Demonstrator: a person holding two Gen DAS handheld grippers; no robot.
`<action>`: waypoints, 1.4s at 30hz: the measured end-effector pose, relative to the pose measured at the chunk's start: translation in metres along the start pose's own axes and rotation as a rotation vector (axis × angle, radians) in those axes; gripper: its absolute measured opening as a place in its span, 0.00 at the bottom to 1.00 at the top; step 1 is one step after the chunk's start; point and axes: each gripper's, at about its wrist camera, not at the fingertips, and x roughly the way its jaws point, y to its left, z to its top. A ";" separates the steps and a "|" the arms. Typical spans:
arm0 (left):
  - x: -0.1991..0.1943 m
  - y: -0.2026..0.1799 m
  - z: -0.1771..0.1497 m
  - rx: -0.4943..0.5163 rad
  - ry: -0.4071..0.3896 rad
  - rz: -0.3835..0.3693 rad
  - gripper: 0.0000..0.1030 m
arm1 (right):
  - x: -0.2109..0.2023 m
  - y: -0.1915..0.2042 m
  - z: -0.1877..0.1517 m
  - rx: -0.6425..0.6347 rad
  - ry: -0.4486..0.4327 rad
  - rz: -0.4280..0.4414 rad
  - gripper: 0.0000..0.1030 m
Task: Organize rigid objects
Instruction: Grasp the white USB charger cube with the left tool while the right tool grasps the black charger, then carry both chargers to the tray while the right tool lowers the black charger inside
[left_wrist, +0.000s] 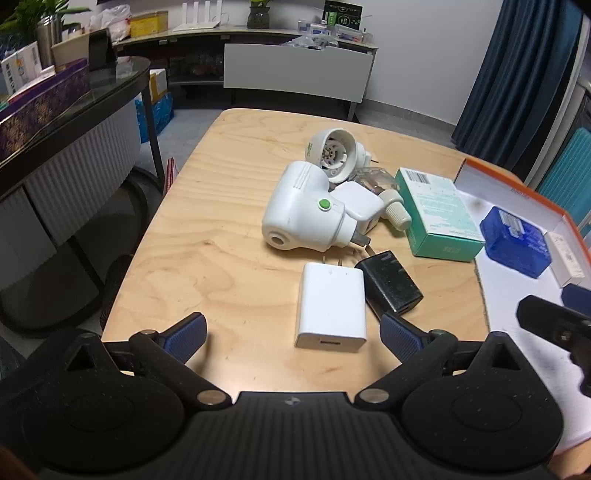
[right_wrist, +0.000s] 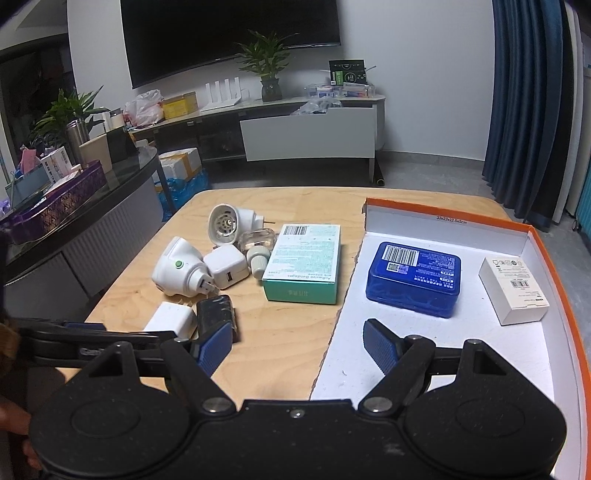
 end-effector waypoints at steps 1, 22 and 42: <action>0.002 -0.001 0.000 0.009 -0.002 0.003 0.98 | 0.000 0.000 0.000 -0.001 0.001 0.002 0.90; -0.006 0.023 0.002 0.018 -0.071 -0.031 0.40 | 0.059 0.045 0.011 -0.135 0.111 0.144 0.89; -0.024 0.027 0.006 -0.033 -0.109 -0.068 0.40 | 0.060 0.049 0.014 -0.121 0.099 0.099 0.42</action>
